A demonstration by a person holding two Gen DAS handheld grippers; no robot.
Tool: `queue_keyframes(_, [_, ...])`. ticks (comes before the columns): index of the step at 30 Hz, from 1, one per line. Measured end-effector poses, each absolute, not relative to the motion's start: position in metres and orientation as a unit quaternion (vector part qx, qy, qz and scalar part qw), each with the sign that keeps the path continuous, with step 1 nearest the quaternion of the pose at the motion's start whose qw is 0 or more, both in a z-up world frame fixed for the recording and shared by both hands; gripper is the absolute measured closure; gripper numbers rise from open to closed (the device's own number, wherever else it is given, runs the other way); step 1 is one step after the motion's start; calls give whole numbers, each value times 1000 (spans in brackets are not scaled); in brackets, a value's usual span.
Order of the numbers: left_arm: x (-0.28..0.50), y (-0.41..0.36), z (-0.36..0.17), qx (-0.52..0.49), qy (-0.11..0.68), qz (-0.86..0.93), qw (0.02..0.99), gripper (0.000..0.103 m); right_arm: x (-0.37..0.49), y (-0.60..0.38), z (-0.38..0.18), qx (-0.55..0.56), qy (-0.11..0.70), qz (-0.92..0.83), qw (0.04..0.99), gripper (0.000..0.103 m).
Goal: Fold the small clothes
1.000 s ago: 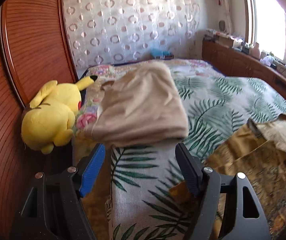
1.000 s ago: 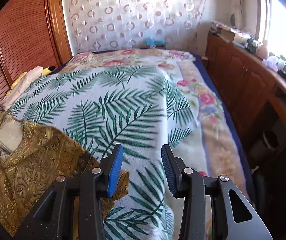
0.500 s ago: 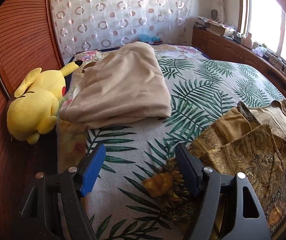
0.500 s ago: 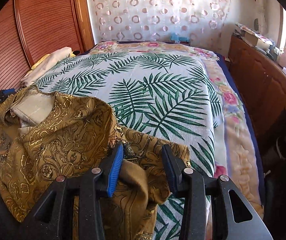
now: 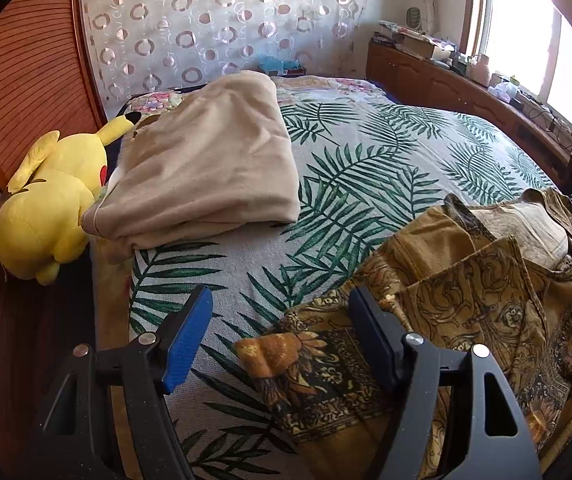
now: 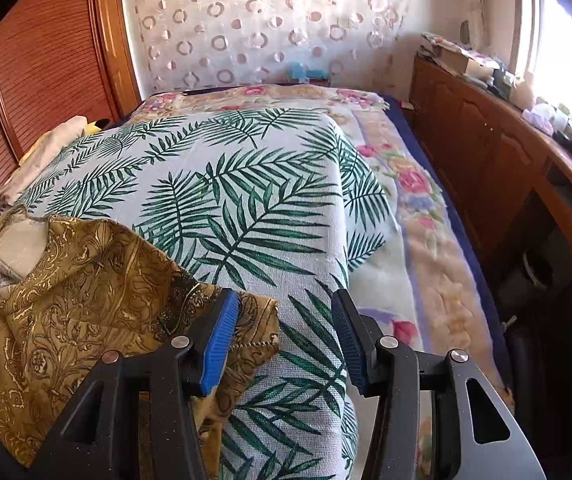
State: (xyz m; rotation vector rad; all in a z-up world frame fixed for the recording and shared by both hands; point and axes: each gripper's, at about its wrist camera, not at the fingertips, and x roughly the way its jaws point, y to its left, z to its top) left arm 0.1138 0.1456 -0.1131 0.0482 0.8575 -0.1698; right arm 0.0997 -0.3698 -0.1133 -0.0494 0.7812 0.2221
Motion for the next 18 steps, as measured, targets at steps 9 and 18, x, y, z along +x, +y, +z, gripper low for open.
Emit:
queue_keyframes(9, [107, 132, -114, 26, 430, -112, 896, 31, 96, -374, -111, -15, 383, 120, 916, 52])
queue_keyframes(18, [99, 135, -120, 9, 440, -109, 891, 31, 105, -364, -118, -23, 389, 140, 910, 66])
